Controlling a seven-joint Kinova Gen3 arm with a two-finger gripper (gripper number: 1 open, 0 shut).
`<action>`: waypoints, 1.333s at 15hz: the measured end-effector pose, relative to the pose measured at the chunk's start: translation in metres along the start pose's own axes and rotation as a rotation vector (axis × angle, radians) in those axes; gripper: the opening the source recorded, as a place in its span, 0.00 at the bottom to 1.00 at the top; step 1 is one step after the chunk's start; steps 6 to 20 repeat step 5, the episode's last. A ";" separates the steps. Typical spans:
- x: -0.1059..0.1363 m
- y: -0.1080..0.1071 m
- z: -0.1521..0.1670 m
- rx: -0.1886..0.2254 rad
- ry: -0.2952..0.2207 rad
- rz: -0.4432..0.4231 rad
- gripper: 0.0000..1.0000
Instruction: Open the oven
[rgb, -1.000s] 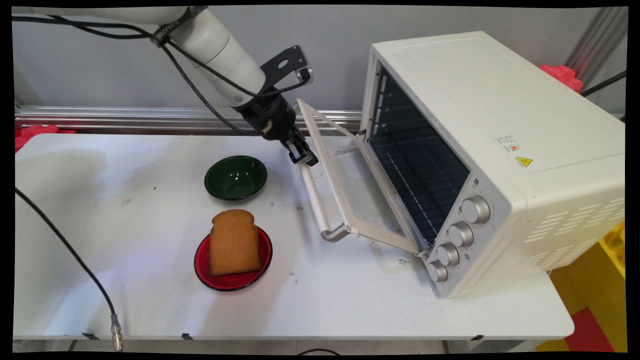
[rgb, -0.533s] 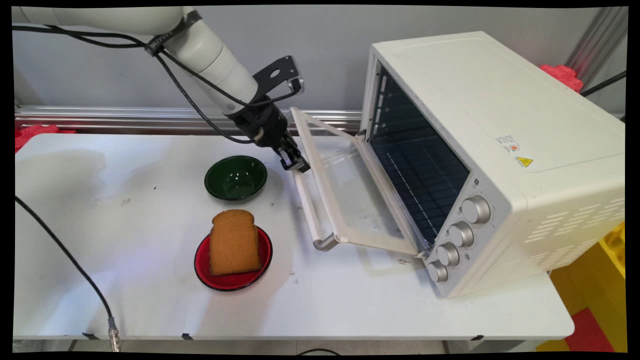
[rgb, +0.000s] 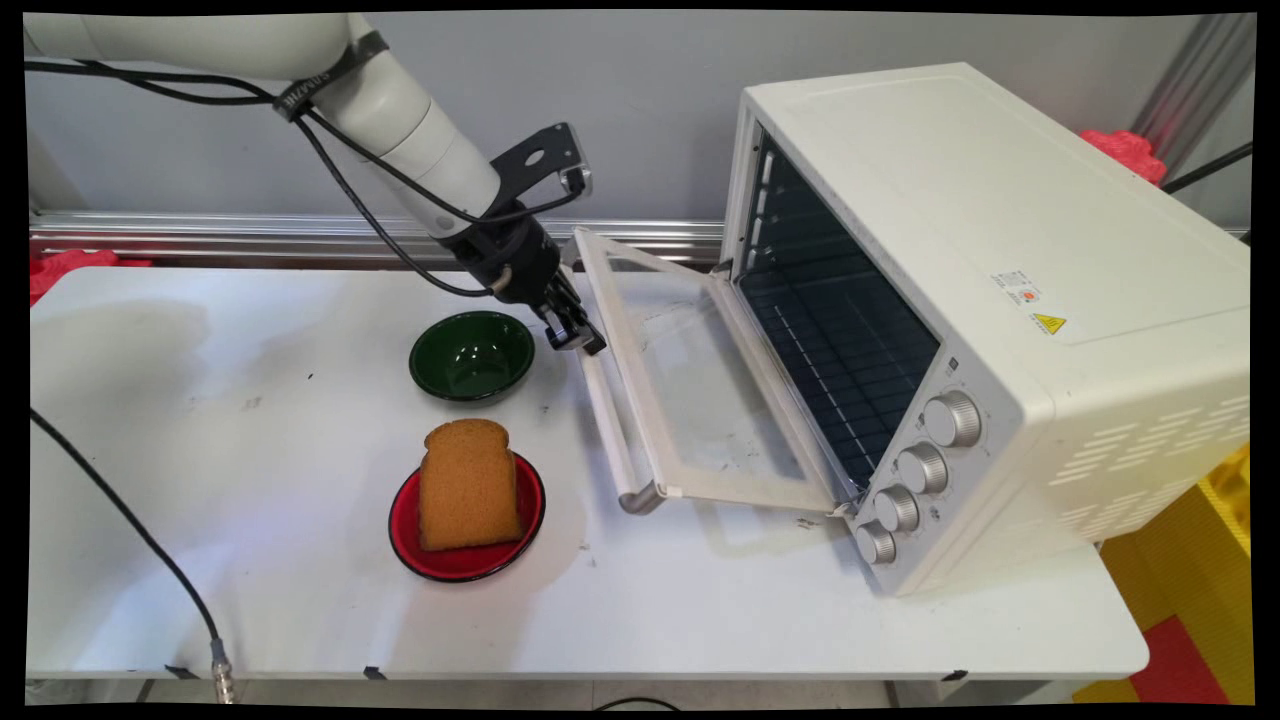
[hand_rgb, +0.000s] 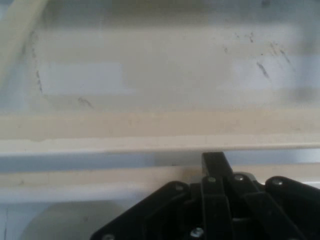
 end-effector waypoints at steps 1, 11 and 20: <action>-0.001 0.000 0.000 -0.001 -0.001 -0.001 0.00; -0.008 -0.001 -0.003 -0.001 -0.010 -0.006 0.00; -0.008 -0.001 -0.003 -0.001 -0.010 -0.006 0.00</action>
